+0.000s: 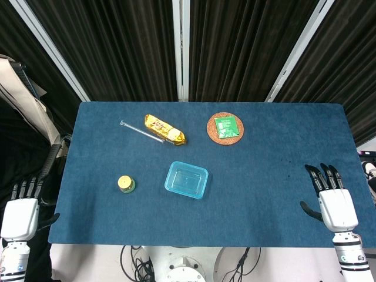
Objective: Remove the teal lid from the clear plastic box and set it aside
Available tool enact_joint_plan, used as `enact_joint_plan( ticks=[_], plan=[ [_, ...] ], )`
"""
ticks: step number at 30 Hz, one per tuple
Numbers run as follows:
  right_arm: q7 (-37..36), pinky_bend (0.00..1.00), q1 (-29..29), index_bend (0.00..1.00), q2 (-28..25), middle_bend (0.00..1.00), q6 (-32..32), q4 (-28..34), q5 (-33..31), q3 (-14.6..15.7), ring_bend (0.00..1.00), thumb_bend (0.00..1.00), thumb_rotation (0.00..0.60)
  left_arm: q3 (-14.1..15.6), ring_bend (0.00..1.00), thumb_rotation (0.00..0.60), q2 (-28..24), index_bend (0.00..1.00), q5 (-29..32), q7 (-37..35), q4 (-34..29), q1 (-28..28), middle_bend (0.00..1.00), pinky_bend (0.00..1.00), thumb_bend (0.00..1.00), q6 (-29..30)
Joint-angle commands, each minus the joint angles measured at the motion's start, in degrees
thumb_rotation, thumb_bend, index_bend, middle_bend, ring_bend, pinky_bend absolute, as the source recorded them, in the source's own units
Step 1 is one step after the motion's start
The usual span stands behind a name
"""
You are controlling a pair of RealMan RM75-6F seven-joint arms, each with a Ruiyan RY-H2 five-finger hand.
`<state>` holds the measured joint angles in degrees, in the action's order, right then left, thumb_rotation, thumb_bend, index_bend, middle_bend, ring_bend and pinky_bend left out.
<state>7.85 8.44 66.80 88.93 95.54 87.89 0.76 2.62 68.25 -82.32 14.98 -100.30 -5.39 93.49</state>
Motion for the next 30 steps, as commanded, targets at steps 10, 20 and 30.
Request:
enact_joint_plan(
  ticks=[10,20,30],
  plan=[
    [-0.6,0.01,-0.8,0.00,-0.3,0.12,-0.1,0.1,1.2,-0.9,0.00,0.11,0.600,-1.5,0.00,0.600,-1.2,0.11,-3.0,2.1,-1.2,-1.7,0.03,0.02,0.06,-3.6],
    [-0.7,0.01,-0.2,0.00,-1.3,0.12,0.2,1.2,4.9,-1.8,0.00,0.11,0.600,-8.2,0.00,0.600,-2.1,0.10,-7.1,-0.5,-1.7,-21.8,0.03,0.01,0.06,-29.0],
    [1.0,0.01,0.5,0.00,-1.3,0.12,-1.6,2.6,5.6,-2.3,0.00,0.11,0.600,-14.0,0.00,0.600,5.6,0.05,4.0,-3.9,6.5,-42.4,0.00,0.00,0.06,-57.8]
  ],
)
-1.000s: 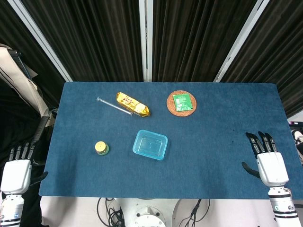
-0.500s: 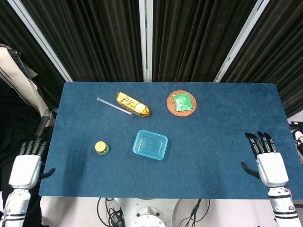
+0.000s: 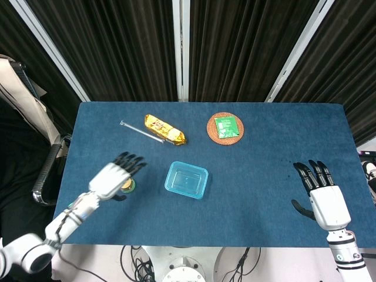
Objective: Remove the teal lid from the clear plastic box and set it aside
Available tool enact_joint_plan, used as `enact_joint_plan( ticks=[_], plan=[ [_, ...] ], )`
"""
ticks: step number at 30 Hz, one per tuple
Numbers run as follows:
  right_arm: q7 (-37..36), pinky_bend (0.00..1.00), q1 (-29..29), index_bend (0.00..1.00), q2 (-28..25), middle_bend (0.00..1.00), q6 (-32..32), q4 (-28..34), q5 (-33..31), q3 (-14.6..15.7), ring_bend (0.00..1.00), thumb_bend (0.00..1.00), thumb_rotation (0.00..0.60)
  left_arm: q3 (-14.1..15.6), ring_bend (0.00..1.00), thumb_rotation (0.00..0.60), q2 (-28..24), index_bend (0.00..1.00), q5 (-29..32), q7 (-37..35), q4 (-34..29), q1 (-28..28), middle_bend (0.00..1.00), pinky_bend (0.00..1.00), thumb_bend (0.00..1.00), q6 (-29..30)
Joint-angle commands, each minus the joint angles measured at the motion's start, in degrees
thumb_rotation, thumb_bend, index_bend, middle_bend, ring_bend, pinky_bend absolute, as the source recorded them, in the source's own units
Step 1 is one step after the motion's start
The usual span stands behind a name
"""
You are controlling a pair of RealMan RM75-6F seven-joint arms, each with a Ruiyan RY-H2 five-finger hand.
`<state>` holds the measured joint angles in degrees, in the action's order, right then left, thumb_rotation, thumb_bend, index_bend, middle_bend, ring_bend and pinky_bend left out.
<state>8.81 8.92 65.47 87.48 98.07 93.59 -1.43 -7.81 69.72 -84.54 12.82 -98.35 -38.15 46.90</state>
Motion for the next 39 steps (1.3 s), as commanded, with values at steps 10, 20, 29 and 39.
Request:
enact_joint_plan(
  ticks=[10,20,29,39],
  plan=[
    [-1.3,0.01,-0.2,0.00,0.7,0.12,-0.4,-1.4,-0.5,-0.5,0.00,0.11,0.600,-3.3,0.00,0.600,9.1,0.00,21.2,1.6,11.0,-22.8,0.00,0.00,0.06,-23.9],
    [-3.2,0.01,-0.6,0.00,0.7,0.12,-0.4,-3.0,-0.8,-0.7,0.00,0.11,0.600,0.6,0.00,0.600,11.5,0.00,32.9,4.0,12.2,-30.5,0.00,0.00,0.06,-22.8],
    [-4.6,0.01,-0.7,0.00,1.0,0.12,-0.8,-4.1,-1.0,-0.8,0.00,0.11,0.600,4.4,0.00,0.600,13.6,0.00,39.8,6.4,12.0,-34.6,0.00,0.03,0.06,-18.4],
    [-5.1,0.01,-0.5,0.00,1.3,0.12,-1.4,-4.6,-1.0,-0.9,0.00,0.11,0.600,5.6,0.06,0.600,15.4,0.05,46.7,5.5,13.6,-37.3,0.06,0.16,0.06,-16.9]
  ],
)
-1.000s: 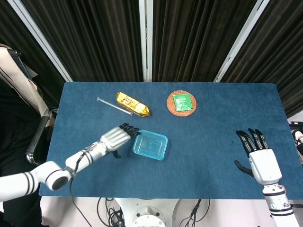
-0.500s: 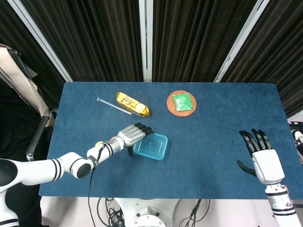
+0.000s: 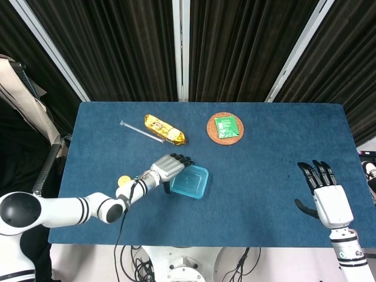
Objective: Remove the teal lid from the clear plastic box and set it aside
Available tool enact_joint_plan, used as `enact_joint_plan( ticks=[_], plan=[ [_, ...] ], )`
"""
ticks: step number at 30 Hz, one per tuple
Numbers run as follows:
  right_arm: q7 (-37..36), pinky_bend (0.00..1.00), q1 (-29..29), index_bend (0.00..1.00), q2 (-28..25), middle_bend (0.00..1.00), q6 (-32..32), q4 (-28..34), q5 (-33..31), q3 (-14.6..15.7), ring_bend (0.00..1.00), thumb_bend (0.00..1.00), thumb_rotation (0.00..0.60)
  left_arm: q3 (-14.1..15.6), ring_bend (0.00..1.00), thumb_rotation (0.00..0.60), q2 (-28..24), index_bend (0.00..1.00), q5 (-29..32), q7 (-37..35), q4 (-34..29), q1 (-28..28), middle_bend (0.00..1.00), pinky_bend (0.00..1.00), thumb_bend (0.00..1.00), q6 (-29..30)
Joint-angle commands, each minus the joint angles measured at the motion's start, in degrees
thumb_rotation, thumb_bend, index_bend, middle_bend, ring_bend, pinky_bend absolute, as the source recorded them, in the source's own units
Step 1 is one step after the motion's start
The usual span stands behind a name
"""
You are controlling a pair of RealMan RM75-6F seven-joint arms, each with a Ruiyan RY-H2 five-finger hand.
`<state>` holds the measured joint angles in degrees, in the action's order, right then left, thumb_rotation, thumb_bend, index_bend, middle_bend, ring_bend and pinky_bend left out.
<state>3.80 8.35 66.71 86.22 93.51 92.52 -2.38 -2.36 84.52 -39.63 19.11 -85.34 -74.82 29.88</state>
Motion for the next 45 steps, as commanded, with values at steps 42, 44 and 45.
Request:
enact_joint_plan(
  ticks=[42,44,45],
  plan=[
    [-10.8,0.00,28.0,0.00,31.7,0.00,-20.3,-24.9,6.2,-2.6,0.00,0.09,0.600,-0.8,0.23,0.600,4.3,0.16,11.2,7.3,-5.0,2.1,0.22,0.25,0.06,15.8],
    [-10.7,0.00,28.4,0.00,32.2,0.00,-20.3,-25.6,6.0,-2.5,0.00,0.09,0.600,-1.0,0.23,0.600,4.3,0.16,11.2,7.3,-4.8,2.2,0.22,0.25,0.06,15.6],
    [-10.6,0.00,28.5,0.00,32.4,0.00,-20.2,-25.9,5.9,-2.5,0.00,0.09,0.600,-1.0,0.23,0.600,4.3,0.16,11.2,7.3,-4.7,2.3,0.22,0.25,0.06,15.5]
  ],
)
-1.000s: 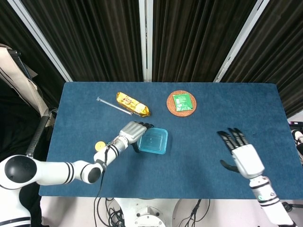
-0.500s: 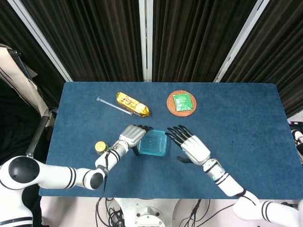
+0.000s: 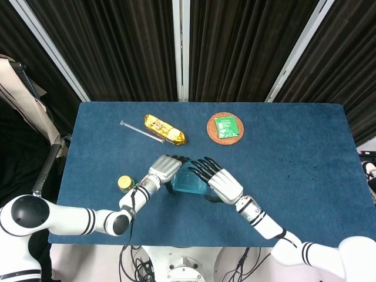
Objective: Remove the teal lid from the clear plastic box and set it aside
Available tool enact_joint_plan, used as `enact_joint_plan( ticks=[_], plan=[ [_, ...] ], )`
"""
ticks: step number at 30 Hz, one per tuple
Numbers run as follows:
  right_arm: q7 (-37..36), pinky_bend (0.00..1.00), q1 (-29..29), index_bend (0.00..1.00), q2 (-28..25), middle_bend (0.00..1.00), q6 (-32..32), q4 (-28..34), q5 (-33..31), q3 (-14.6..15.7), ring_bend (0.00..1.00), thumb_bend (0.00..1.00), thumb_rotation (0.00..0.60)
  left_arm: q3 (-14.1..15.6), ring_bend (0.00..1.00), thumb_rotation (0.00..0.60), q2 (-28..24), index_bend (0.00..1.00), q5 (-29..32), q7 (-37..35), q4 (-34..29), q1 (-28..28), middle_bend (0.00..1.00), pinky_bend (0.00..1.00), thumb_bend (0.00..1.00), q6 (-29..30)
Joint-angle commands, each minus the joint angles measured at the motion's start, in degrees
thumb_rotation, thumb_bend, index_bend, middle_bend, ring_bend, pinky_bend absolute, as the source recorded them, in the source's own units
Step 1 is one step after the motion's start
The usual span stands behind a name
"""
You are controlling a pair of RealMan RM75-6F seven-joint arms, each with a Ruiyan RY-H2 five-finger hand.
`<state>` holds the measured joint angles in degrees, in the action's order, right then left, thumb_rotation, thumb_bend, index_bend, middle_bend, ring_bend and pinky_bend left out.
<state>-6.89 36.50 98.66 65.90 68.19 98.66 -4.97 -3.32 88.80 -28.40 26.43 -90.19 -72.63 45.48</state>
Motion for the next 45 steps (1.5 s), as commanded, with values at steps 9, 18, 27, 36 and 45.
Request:
enact_joint_plan(
  ticks=[9,18,27,36,45],
  plan=[
    [-0.1,0.00,1.2,0.00,1.6,0.00,0.3,-2.4,-1.3,0.6,0.00,0.09,0.600,-0.5,0.23,0.600,-0.3,0.16,-0.3,0.0,0.1,0.6,0.22,0.26,0.06,-0.7],
    [-0.4,0.00,2.0,0.00,2.6,0.00,0.9,-3.8,-1.9,1.0,0.00,0.09,0.600,-0.7,0.23,0.600,-0.5,0.16,-0.1,0.4,-0.4,0.7,0.22,0.26,0.06,-1.0],
    [-0.4,0.00,2.3,0.00,3.0,0.00,2.3,-4.7,-2.2,1.0,0.00,0.09,0.600,-0.2,0.23,0.600,-0.1,0.16,0.5,1.8,0.0,0.3,0.22,0.26,0.06,-0.9],
    [-0.8,0.00,2.8,0.00,3.5,0.00,3.8,-5.5,-2.0,1.0,0.00,0.09,0.600,-0.2,0.23,0.600,0.1,0.16,0.9,2.7,0.3,0.0,0.22,0.26,0.06,-0.6],
    [-1.4,0.00,2.9,0.00,4.0,0.00,5.2,-6.3,-2.1,1.1,0.00,0.14,0.600,-0.1,0.23,0.600,0.2,0.16,1.1,3.3,0.3,0.0,0.22,0.26,0.06,-0.3]
  ],
)
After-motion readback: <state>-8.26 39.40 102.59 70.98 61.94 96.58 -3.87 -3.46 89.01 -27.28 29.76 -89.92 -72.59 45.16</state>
